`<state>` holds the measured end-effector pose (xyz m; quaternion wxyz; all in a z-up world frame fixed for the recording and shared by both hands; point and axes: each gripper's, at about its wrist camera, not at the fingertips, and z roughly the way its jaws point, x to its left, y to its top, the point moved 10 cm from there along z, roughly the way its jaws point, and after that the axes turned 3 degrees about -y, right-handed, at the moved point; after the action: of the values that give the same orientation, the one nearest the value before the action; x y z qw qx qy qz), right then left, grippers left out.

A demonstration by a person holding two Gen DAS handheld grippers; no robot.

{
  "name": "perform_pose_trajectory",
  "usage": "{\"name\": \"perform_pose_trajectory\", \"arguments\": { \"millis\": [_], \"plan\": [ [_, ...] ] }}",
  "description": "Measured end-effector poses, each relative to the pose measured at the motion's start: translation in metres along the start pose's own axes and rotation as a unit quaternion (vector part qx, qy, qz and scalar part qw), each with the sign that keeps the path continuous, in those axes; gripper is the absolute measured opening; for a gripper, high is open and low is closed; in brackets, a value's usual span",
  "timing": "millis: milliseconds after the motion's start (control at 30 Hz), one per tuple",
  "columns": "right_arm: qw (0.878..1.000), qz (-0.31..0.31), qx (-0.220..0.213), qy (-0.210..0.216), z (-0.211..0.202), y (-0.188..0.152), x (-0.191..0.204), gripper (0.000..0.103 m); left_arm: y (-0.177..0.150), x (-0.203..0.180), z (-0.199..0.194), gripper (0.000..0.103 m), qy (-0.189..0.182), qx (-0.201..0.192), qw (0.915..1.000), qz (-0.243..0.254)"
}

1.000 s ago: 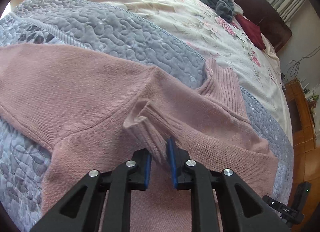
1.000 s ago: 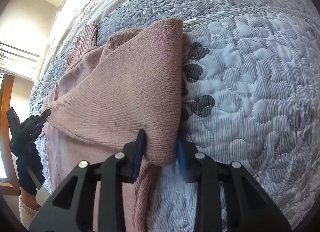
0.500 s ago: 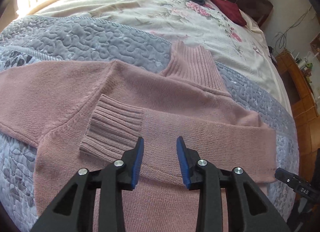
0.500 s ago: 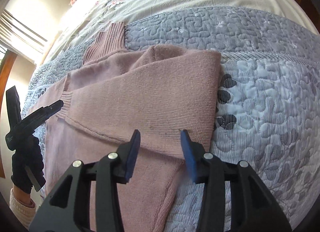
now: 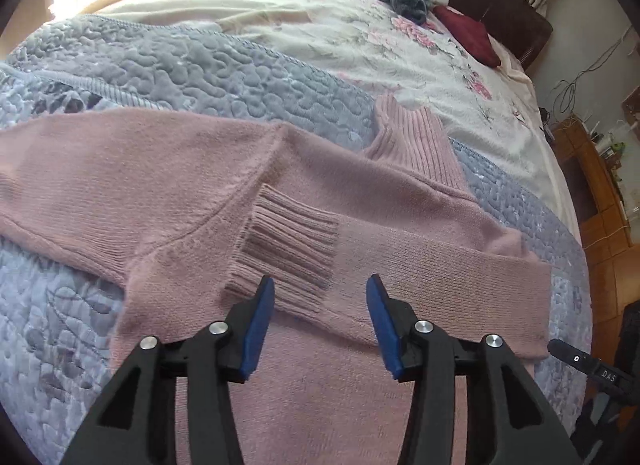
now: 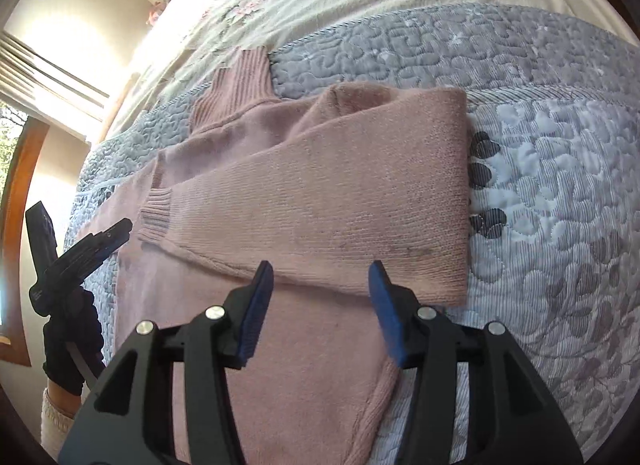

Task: Fold small clothes
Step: 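Grasp the other sleeve's ribbed cuff with the left gripper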

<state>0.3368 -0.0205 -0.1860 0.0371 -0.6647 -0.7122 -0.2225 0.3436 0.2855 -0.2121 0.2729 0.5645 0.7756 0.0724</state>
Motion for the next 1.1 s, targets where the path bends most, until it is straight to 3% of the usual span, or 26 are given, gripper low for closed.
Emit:
{"name": "perform_pose_trajectory", "arguments": {
  "millis": [133,267,400,500,633,700,767,1100],
  "plan": [
    [0.999,-0.046,0.013,0.011,0.003,-0.014,0.043,0.053,0.008,0.085,-0.042,0.05,0.043,-0.026,0.998,-0.039],
    [0.997,-0.075,0.034,0.009,0.025,-0.031,0.073,0.053,0.008,0.19,-0.074,0.05,0.094,-0.044,0.9889,-0.106],
    [0.996,-0.076,0.054,0.005,0.048,-0.045,0.08,0.053,0.002,0.286,-0.101,0.05,0.119,-0.074,0.9694,-0.201],
    [0.995,-0.074,0.06,-0.013,0.061,-0.047,0.075,0.053,0.006,0.335,-0.112,0.05,0.089,-0.107,0.9513,-0.275],
    [0.995,-0.062,0.069,-0.024,0.072,-0.049,0.065,0.054,0.024,0.377,-0.119,0.05,0.039,-0.15,0.9289,-0.336],
    [0.996,-0.057,0.07,-0.021,0.075,-0.05,0.062,0.054,0.03,0.393,-0.116,0.05,0.01,-0.165,0.9137,-0.371],
    [0.996,-0.054,0.068,-0.019,0.074,-0.05,0.059,0.054,0.038,0.403,-0.115,0.05,-0.005,-0.18,0.906,-0.383],
    [0.996,-0.055,0.067,-0.026,0.08,-0.051,0.058,0.054,0.072,0.426,-0.111,0.047,-0.017,-0.209,0.9021,-0.377]
  ]
}}
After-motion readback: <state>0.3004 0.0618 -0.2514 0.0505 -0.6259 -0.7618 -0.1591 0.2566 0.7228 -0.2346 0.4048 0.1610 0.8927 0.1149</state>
